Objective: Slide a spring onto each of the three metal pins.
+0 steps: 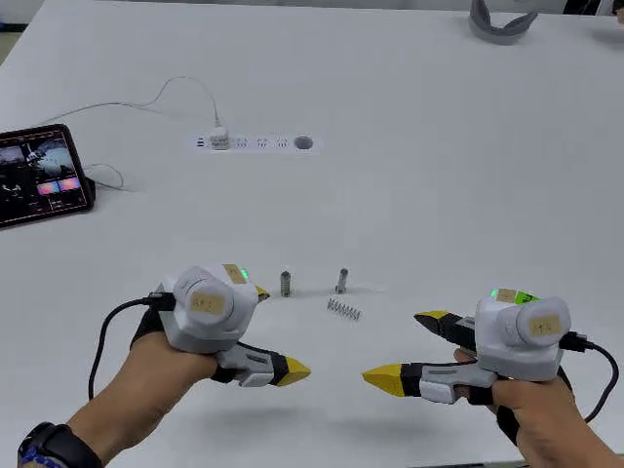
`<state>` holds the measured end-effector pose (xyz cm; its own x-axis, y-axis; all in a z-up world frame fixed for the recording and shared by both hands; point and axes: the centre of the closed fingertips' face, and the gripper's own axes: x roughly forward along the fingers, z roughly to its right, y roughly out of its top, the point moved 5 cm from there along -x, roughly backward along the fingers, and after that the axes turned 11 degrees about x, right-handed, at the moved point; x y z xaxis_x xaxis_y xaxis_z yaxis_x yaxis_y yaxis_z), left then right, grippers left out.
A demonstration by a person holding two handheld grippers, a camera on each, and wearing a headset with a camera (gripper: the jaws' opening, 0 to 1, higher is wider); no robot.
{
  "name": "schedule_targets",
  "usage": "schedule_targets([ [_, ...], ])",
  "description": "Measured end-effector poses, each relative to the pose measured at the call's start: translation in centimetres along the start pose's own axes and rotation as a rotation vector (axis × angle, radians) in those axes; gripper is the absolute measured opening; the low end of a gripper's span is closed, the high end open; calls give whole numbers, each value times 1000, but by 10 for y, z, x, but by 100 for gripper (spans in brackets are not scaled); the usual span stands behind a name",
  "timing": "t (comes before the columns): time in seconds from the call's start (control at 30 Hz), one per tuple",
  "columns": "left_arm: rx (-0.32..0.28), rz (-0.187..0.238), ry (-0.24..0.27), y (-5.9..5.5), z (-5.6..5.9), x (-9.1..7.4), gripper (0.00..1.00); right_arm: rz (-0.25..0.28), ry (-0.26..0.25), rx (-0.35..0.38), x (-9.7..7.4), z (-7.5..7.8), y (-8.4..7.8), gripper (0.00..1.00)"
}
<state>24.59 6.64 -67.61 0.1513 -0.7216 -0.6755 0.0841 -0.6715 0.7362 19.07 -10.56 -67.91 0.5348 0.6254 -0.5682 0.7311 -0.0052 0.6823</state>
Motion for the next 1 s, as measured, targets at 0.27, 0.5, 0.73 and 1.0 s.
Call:
schedule_targets([
  [0.27, 41, -3, -47, 11, 3, 17, 71, 8, -6, 17, -6, 4, -3, 82],
  [0.5, 42, 17, -78, 19, 4, 34, 67, 19, -11, 24, -10, 6, -2, 82],
  [0.73, 72, 0, -103, 22, 4, 56, 63, 20, -12, 36, -8, 8, -2, 82],
  [1.0, 89, -21, -118, 22, -2, 82, 60, 31, -8, 54, -8, 9, -1, 82],
])
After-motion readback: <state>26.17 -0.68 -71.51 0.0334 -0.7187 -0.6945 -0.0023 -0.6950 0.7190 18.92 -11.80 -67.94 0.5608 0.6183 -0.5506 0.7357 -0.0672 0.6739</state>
